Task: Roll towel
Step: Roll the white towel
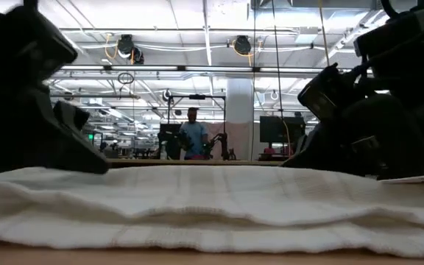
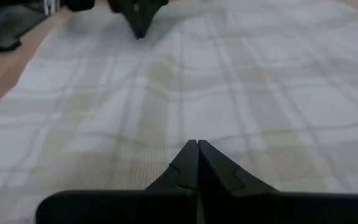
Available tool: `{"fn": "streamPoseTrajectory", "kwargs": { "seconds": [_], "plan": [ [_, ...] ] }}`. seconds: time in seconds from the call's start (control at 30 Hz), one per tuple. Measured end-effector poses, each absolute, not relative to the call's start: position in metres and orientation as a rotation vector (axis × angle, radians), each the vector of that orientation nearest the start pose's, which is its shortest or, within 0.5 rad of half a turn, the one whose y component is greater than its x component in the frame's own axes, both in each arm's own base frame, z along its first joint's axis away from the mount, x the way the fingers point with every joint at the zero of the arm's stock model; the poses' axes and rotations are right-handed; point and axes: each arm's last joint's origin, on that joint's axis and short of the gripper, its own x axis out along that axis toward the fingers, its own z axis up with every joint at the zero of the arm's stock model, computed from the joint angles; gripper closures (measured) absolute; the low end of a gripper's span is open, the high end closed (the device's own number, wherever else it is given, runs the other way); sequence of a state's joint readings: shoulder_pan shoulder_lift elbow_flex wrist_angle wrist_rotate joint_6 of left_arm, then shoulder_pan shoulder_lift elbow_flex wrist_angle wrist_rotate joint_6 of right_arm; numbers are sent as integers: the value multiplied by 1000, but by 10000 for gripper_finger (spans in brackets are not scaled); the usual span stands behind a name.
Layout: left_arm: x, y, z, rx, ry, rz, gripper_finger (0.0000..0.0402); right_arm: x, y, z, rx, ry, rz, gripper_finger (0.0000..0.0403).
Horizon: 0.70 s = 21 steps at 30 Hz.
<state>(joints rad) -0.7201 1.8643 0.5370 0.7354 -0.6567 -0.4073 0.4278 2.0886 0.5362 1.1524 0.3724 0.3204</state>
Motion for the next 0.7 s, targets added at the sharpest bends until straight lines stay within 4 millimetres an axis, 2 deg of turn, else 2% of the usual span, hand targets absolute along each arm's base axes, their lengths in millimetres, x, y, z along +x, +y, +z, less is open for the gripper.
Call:
{"fn": "streamPoseTrajectory", "kwargs": {
  "seconds": [0.17, 0.3, 0.4, 0.53, 0.6, 0.7],
  "plan": [
    [237, -185, 101, -15, 316, -21, 388, 281, 117, 50, 193, 298, 4, 403],
    [247, -190, 111, -11, 247, -42, 388, 282, 119, 69, 187, 244, 43, 403],
    [252, -190, 101, -24, 298, -81, 388, 285, 119, 93, 140, 169, 52, 403],
    [252, -191, 87, -64, 357, -137, 388, 287, 112, 111, 34, 122, 38, 403],
    [252, -191, 81, -87, 379, -131, 388, 290, 104, 113, 4, 116, 15, 403],
    [250, -192, 74, -128, 405, -134, 388, 295, 90, 105, 13, 150, -24, 403]
  ]
}}
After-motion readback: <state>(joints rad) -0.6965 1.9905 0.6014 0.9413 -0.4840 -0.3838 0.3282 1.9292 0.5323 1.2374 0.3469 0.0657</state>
